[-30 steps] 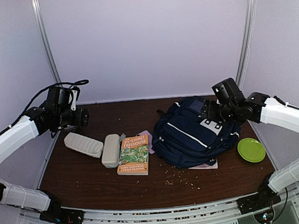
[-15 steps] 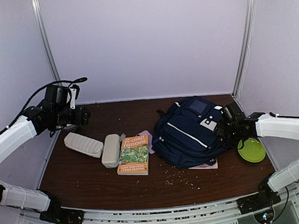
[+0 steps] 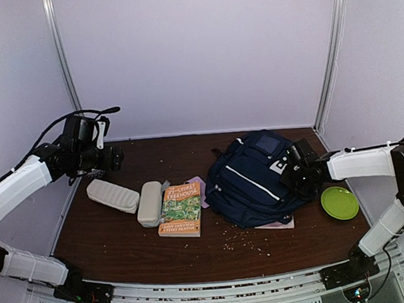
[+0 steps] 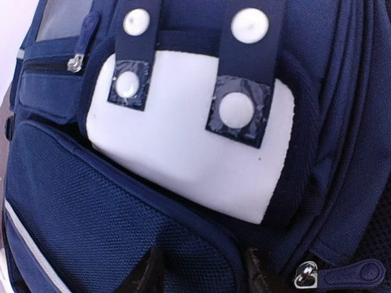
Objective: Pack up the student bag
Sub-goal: Adjust the student bag at the center of the board.
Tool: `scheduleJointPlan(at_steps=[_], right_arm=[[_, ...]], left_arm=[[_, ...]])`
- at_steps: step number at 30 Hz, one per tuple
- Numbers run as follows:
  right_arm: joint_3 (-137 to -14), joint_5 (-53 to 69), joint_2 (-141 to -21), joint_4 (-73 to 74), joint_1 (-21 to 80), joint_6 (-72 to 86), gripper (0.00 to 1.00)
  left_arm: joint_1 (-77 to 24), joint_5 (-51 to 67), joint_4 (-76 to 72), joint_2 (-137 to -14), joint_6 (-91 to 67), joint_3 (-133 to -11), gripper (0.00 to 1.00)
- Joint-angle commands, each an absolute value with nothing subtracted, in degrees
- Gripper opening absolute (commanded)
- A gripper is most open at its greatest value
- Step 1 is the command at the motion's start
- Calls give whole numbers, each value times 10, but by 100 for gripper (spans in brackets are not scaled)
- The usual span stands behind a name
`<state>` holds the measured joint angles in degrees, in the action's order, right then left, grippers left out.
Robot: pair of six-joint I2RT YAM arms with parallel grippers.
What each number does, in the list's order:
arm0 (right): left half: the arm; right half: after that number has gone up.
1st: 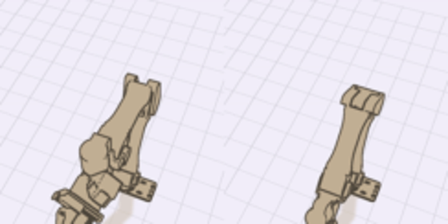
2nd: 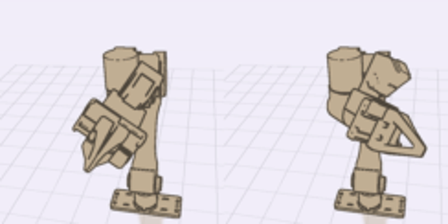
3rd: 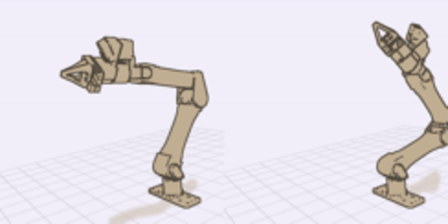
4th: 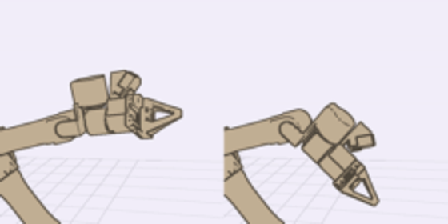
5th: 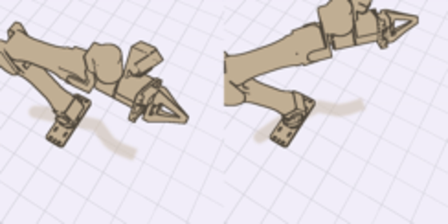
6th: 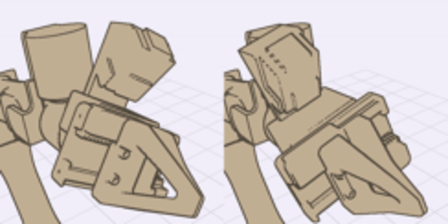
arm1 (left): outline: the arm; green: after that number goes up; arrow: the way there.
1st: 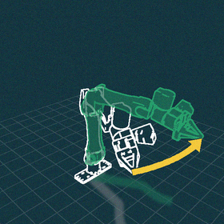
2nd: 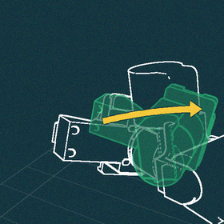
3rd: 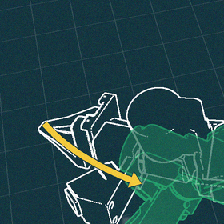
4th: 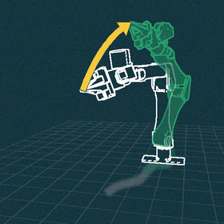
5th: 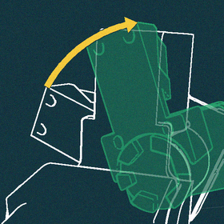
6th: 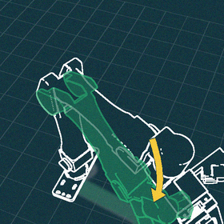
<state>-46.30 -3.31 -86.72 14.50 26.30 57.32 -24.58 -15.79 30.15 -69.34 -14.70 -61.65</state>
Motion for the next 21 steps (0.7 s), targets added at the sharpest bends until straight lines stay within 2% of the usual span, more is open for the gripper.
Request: scheduleJointPlan(at_steps=[1,3,7,21], right_arm=[[-476,14,-883,104,265,560,36],[-488,23,-877,99,266,540,26],[-532,28,-861,120,268,468,0],[-769,51,-850,225,306,200,0]], left_arm=[[-245,-157,297,-701,-152,-639,89],[-245,-160,297,-701,-152,-639,89],[-245,-161,297,-702,-152,-638,89],[-245,-169,298,-713,-151,-639,88]])
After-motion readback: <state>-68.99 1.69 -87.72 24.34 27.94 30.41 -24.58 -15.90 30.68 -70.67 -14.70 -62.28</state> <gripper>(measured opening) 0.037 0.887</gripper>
